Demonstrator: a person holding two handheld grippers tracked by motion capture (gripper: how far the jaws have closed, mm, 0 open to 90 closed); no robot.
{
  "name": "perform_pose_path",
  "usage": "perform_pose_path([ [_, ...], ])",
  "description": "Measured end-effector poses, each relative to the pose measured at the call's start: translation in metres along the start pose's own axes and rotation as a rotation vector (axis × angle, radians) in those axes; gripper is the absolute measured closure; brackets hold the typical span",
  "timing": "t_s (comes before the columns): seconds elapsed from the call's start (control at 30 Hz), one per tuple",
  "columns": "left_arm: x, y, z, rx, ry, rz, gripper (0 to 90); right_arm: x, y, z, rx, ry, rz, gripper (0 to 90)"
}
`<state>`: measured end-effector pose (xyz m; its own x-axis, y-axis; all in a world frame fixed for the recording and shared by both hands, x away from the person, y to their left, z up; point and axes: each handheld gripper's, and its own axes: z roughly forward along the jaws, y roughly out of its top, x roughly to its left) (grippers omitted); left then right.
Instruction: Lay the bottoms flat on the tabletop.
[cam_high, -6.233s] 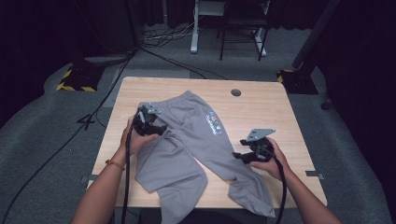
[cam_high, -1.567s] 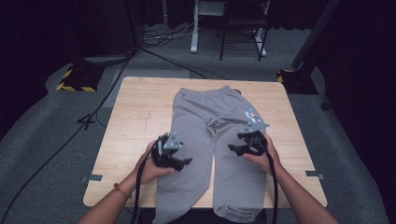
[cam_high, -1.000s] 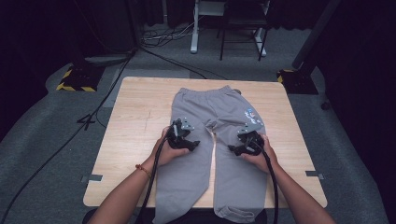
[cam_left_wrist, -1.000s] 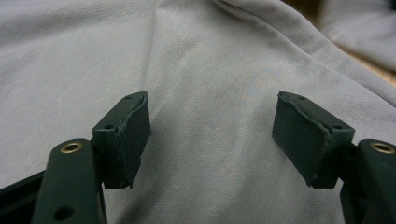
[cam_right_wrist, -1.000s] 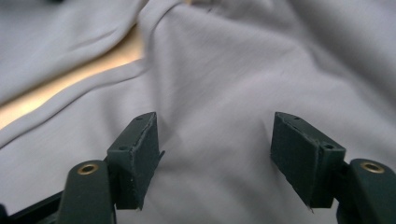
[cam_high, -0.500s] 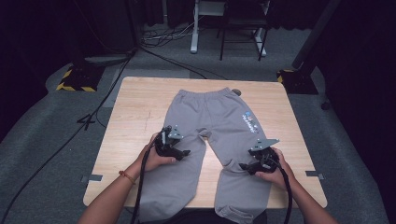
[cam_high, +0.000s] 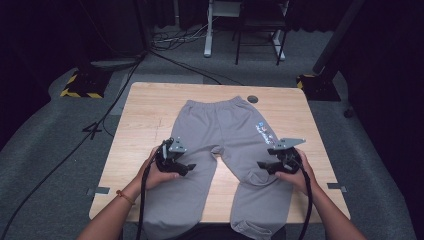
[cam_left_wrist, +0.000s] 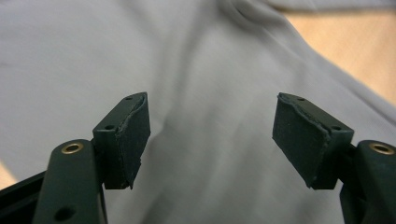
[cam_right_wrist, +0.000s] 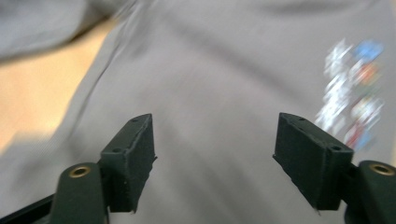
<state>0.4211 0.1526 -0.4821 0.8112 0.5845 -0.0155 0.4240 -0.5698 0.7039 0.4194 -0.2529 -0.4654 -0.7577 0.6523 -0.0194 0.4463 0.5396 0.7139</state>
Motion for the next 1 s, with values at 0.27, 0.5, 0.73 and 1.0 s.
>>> perform_pose_path([
  [0.27,0.050,0.023,0.024,-0.015,0.041,-0.158,31.4,-0.046,0.052,0.058,-0.021,-0.058,0.067,30.5],
  [0.5,0.068,0.036,0.053,0.042,0.065,-0.126,31.9,-0.057,0.076,0.097,0.018,-0.070,0.099,30.5],
  [0.73,0.081,0.049,0.073,-0.008,0.076,-0.091,31.9,-0.067,0.074,0.116,0.062,-0.112,0.142,28.8],
  [1.0,0.102,0.085,0.108,-0.004,0.141,-0.141,29.9,-0.095,0.065,0.106,0.078,-0.237,0.203,24.7],
])
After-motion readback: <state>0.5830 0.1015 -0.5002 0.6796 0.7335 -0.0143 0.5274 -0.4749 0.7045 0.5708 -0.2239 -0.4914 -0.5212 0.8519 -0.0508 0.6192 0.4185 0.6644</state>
